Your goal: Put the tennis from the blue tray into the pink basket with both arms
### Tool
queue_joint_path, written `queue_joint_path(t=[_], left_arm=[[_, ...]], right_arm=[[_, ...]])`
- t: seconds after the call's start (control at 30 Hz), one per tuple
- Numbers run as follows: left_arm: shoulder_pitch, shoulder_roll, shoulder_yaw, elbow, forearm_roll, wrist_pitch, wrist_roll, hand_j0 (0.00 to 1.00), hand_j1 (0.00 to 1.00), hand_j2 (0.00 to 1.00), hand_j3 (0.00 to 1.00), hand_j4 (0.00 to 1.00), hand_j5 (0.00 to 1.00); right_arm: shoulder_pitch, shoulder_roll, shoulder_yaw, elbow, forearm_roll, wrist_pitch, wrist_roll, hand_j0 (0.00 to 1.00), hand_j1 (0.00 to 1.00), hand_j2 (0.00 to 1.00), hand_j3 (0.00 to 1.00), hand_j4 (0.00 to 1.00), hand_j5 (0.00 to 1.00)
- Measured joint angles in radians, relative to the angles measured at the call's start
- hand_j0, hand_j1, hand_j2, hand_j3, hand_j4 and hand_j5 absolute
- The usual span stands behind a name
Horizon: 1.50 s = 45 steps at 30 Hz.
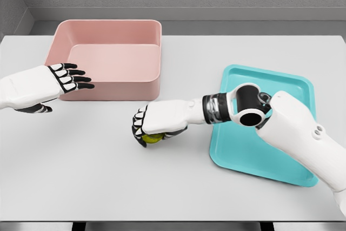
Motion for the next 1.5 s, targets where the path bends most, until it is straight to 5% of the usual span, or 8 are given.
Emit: queue_joint_path(t=[0.57, 0.63, 0.67, 0.73, 1.07, 1.3, 1.5], left_arm=[[0.0, 0.002, 0.001, -0.001, 0.001, 0.0, 0.0, 1.0, 1.0, 1.0, 1.0, 1.0, 1.0], [0.0, 0.002, 0.001, -0.001, 0.001, 0.0, 0.0, 1.0, 1.0, 1.0, 1.0, 1.0, 1.0], [0.0, 0.002, 0.001, -0.001, 0.001, 0.0, 0.0, 1.0, 1.0, 1.0, 1.0, 1.0, 1.0], [0.0, 0.002, 0.001, -0.001, 0.002, 0.0, 0.0, 1.0, 1.0, 1.0, 1.0, 1.0, 1.0], [0.0, 0.002, 0.001, -0.002, 0.001, 0.0, 0.0, 1.0, 1.0, 1.0, 1.0, 1.0, 1.0], [0.0, -0.001, 0.001, -0.003, 0.0, 0.0, 0.0, 1.0, 1.0, 1.0, 1.0, 1.0, 1.0], [-0.004, -0.036, -0.018, -0.013, -0.023, 0.0, -0.009, 1.0, 1.0, 1.0, 1.0, 1.0, 1.0]], right_arm=[[0.0, 0.068, 0.004, 0.099, 0.046, 0.0, 0.0, 0.44, 0.44, 0.44, 0.44, 0.44, 0.44], [0.002, 0.069, 0.004, 0.106, 0.048, 0.0, 0.0, 0.56, 0.56, 0.56, 0.56, 0.56, 0.56], [0.005, 0.069, 0.004, 0.108, 0.049, 0.0, 0.0, 0.75, 0.75, 0.75, 0.75, 0.75, 0.75], [0.006, 0.069, 0.003, 0.109, 0.049, 0.0, -0.001, 0.97, 0.97, 0.97, 0.97, 0.97, 0.97], [0.009, 0.067, -0.001, 0.107, 0.048, 0.001, -0.001, 0.99, 0.99, 0.99, 0.99, 0.99, 0.99], [0.031, -0.04, -0.102, -0.062, 0.042, 0.0, -0.001, 0.99, 0.99, 0.99, 0.99, 0.99, 0.99], [0.213, -0.166, -0.36, -0.196, -0.036, -0.001, 0.0, 1.0, 1.0, 1.0, 1.0, 1.0, 1.0]])
